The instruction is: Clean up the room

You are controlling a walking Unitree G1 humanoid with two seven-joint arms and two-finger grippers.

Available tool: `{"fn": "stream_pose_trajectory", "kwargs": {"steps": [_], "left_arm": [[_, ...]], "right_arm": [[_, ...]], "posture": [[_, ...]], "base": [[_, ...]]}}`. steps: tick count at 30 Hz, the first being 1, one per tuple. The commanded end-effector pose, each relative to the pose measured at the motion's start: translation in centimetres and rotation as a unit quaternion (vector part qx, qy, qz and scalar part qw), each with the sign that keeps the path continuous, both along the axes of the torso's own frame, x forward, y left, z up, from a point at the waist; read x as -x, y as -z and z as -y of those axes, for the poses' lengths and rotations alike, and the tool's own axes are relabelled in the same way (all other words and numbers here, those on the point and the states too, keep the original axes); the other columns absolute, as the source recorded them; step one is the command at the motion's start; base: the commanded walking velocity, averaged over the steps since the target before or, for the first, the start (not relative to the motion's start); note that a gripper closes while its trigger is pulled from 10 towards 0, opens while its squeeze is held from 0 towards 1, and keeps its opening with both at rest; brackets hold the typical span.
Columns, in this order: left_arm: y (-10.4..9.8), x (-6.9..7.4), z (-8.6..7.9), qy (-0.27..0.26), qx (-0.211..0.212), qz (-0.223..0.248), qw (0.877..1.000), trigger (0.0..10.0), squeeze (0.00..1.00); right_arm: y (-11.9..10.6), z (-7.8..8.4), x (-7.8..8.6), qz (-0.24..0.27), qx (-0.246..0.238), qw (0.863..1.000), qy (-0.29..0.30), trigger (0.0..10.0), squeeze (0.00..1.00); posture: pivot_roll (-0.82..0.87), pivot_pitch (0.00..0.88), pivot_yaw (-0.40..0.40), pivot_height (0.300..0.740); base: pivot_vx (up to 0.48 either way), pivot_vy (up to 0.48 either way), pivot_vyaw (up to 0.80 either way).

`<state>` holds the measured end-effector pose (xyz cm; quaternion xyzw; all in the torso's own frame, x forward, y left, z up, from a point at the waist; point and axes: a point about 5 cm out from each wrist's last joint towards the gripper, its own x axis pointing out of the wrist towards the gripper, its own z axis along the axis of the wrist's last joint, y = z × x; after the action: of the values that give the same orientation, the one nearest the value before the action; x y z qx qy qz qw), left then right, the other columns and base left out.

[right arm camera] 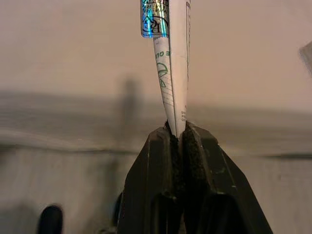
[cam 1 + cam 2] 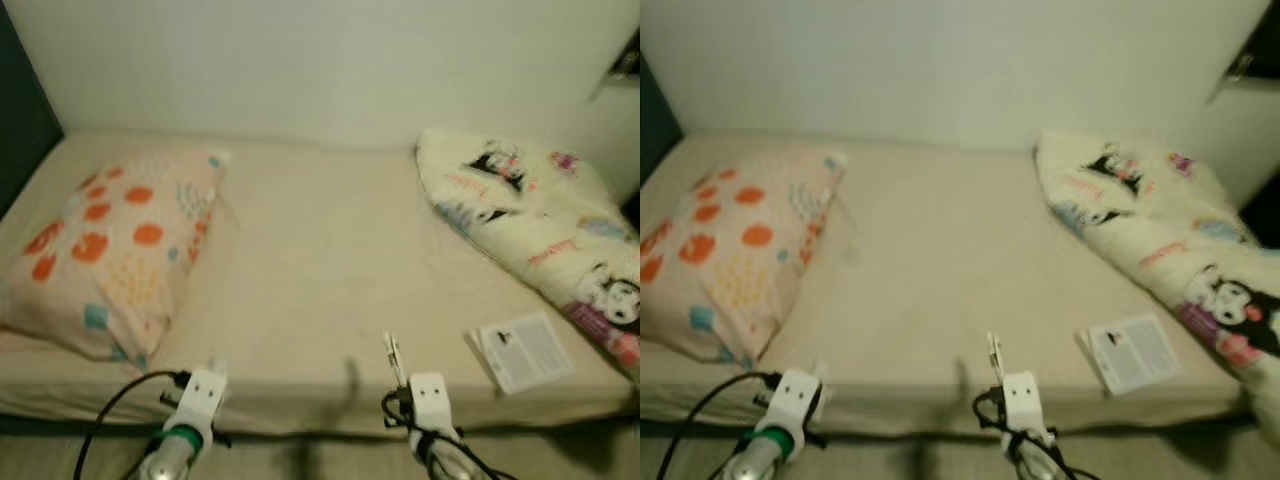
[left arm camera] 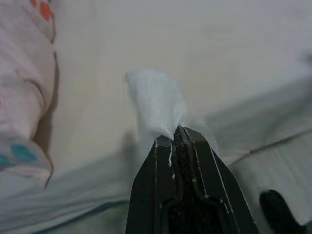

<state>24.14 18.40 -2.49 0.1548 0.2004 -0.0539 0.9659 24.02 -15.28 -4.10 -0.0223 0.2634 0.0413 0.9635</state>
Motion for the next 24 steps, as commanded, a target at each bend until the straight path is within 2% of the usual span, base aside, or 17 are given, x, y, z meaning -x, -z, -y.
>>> {"fn": "stream_pose_trajectory", "kwargs": {"steps": [1, 11, 24], "left_arm": [[0.62, 0.69, 0.27, 0.003, 0.0, -0.015, 1.0, 10.0, 0.0], [0.59, 0.67, 0.31, 0.007, -0.001, -0.015, 1.0, 10.0, 0.0], [0.62, 0.58, 0.64, 0.011, -0.001, -0.016, 1.0, 10.0, 0.0]], "right_arm": [[0.06, 0.2, 0.11, -0.001, -0.009, 1.0, 0.006, 10.0, 0.0], [0.06, 0.1, 0.09, -0.003, -0.031, 1.0, 0.006, 10.0, 0.0], [0.06, 0.25, 0.11, -0.005, -0.034, 0.999, -0.006, 10.0, 0.0]], "posture": [[0.04, 0.006, -0.012, 0.74], [0.04, 0.007, -0.012, 0.74], [0.03, 0.0, -0.017, 0.74]], "base": [[-0.307, 0.0, 0.0], [-0.307, 0.0, 0.0], [-0.307, 0.0, 0.0]]}}
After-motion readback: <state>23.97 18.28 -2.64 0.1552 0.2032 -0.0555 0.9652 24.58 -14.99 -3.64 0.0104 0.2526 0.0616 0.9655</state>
